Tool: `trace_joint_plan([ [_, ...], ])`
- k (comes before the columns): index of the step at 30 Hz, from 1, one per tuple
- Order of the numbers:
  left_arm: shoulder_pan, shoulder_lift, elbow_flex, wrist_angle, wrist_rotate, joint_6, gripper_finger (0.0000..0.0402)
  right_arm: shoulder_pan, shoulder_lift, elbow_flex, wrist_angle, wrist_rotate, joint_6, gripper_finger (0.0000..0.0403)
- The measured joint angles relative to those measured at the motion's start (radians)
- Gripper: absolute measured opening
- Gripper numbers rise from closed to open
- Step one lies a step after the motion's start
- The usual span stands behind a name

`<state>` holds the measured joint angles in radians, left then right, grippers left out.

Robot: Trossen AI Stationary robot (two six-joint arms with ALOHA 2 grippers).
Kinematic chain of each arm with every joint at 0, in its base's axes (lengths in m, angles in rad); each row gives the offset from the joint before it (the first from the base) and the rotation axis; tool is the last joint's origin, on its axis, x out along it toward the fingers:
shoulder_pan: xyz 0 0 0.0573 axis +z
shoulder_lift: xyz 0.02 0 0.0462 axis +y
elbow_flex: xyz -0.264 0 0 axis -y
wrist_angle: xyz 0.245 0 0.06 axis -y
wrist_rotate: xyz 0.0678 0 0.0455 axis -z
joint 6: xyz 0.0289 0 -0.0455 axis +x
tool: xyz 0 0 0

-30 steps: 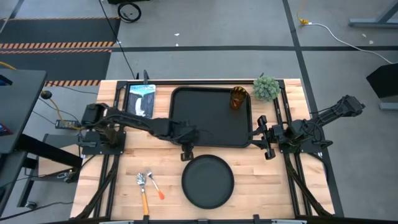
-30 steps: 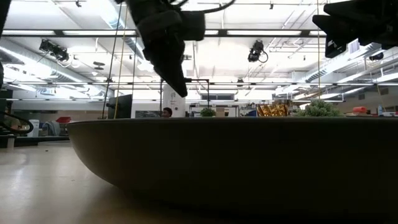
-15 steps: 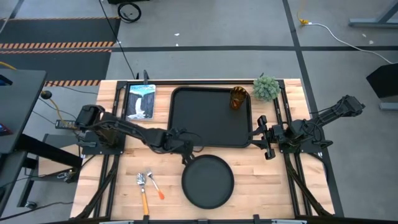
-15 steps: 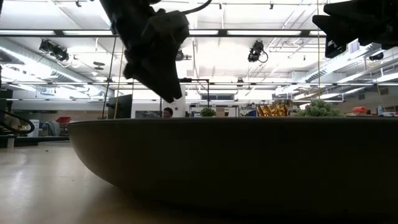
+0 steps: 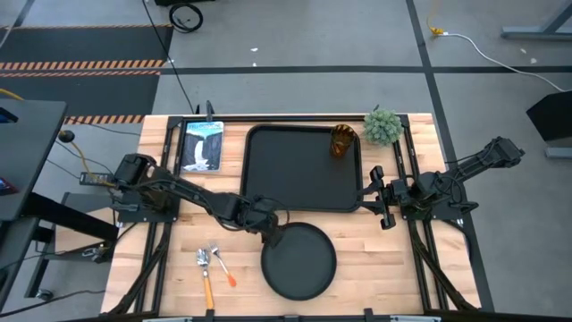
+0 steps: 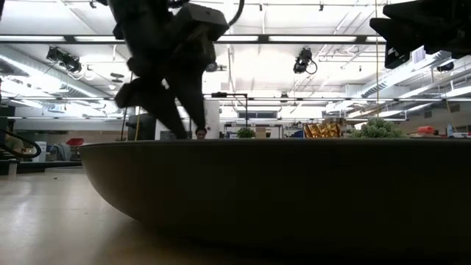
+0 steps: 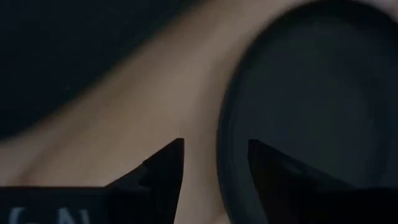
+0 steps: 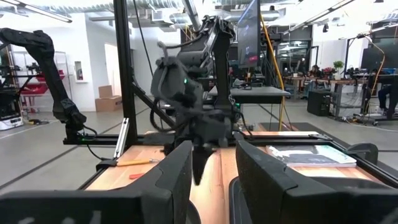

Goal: Pick and place plate/cup/fork/spoon on tray
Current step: Put the black plate on the black tray

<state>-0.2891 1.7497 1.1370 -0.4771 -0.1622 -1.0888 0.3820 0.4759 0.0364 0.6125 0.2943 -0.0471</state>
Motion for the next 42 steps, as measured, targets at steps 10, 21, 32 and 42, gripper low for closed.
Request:
trace_joint_plan([
  [10,-0.007,0.040,0.000,0.018,0.078,0.000,0.0176,0.000,0.000,0.000,0.000,0.000,0.000,0.0132],
  [21,-0.007,0.098,0.001,0.057,0.118,0.009,0.0173,0.000,0.000,0.000,0.000,0.000,0.000,0.0132],
  [32,-0.005,0.098,0.001,0.058,0.123,0.018,0.0100,0.000,0.006,0.000,0.004,0.000,0.000,0.0132],
  [42,-0.005,0.097,0.001,0.054,0.093,0.035,0.0017,0.000,0.006,0.000,0.003,0.000,0.000,0.0132],
])
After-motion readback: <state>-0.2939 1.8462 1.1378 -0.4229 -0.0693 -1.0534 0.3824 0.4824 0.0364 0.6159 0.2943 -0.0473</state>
